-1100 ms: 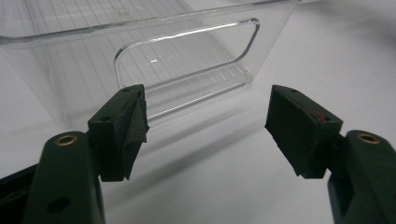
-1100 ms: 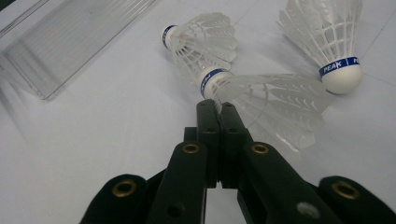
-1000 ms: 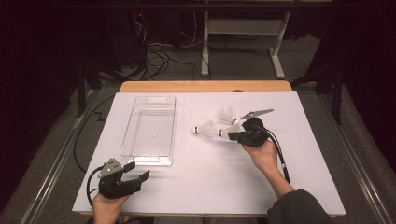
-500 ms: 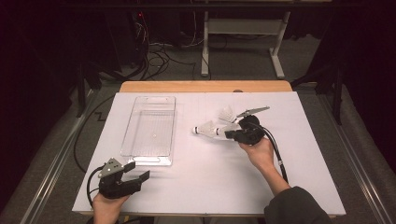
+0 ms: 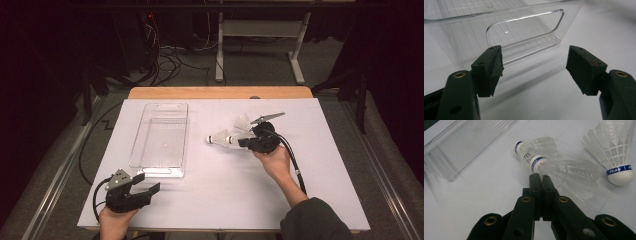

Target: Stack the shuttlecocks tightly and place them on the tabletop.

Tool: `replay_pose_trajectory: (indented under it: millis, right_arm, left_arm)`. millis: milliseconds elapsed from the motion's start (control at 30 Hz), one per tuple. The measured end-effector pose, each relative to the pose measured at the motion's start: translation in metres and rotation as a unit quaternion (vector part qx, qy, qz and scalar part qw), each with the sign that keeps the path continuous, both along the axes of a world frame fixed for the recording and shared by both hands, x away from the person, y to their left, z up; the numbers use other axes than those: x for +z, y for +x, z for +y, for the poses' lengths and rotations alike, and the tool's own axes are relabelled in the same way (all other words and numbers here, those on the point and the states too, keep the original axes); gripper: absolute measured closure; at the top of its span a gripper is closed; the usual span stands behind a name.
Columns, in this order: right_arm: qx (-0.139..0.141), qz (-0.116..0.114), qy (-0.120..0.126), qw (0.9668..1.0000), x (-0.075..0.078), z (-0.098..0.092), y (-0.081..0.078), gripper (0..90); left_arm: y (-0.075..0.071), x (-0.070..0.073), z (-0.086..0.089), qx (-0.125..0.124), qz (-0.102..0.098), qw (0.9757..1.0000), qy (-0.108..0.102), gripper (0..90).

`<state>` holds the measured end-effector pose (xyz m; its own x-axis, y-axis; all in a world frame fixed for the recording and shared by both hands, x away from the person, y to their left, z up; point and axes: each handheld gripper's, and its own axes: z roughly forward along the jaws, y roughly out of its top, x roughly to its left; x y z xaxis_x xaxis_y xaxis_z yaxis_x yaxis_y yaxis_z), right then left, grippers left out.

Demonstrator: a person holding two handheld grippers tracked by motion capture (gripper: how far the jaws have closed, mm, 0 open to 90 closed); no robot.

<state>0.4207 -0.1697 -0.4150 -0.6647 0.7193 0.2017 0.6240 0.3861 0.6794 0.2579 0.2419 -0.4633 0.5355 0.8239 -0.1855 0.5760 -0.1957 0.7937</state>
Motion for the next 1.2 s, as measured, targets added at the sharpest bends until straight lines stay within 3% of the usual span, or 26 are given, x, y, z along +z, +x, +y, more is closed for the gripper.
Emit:
replay_pose_trajectory:
  millis: [1200]
  right_arm:
    - [0.011, 0.016, 0.018, 0.9996, -0.011, 0.016, 0.013, 90.0]
  left_arm:
    - [0.000, 0.000, 0.000, -0.002, 0.001, 1.0000, 0.000, 30.4]
